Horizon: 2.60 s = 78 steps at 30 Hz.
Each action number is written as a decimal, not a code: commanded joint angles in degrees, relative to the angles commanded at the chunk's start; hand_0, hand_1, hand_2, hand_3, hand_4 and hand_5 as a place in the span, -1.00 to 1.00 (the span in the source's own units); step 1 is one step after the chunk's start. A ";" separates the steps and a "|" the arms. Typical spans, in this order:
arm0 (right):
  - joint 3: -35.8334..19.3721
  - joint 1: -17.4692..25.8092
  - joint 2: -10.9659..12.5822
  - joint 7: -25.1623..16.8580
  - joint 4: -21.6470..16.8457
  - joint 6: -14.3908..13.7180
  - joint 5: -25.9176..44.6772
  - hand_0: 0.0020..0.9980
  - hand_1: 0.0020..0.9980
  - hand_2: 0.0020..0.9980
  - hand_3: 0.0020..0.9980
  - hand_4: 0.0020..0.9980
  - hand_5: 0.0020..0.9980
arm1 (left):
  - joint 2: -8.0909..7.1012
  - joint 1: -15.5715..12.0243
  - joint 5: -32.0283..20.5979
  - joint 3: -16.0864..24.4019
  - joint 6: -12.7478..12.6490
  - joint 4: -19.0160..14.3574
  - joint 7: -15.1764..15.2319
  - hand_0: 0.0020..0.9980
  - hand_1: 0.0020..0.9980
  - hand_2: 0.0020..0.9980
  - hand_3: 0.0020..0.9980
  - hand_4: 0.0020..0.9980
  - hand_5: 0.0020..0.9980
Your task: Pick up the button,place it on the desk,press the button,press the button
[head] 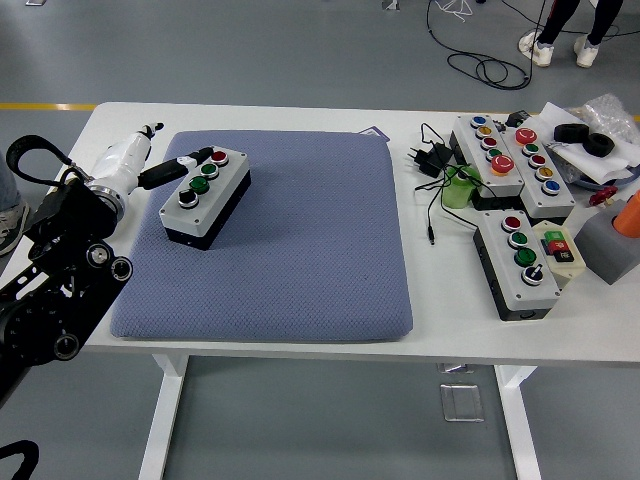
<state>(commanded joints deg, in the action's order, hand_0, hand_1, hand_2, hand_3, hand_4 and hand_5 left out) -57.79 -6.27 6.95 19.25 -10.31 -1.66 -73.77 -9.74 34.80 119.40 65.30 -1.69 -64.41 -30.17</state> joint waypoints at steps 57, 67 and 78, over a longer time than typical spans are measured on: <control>0.56 -0.73 0.18 -0.09 0.00 -0.01 0.07 0.29 0.28 0.34 0.17 -0.24 -0.52 | 9.74 5.61 10.60 3.66 2.71 19.56 -3.40 0.80 1.00 1.00 1.00 1.00 0.73; 0.61 -0.79 0.23 -0.12 0.00 0.03 -0.06 0.29 0.28 0.34 0.17 -0.24 -0.52 | 9.74 5.87 10.60 2.43 4.50 19.66 -2.98 0.69 0.98 1.00 1.00 1.00 0.43; 0.50 -0.84 0.34 -0.08 0.00 0.03 -0.17 0.29 0.28 0.34 0.17 -0.24 -0.53 | 9.74 6.60 10.60 1.75 4.31 17.99 -2.67 0.64 0.92 1.00 1.00 1.00 0.26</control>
<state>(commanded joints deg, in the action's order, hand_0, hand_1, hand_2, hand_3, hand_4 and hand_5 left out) -57.29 -7.11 7.29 19.17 -10.31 -1.62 -73.94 0.00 41.40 130.00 67.05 2.61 -46.42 -32.84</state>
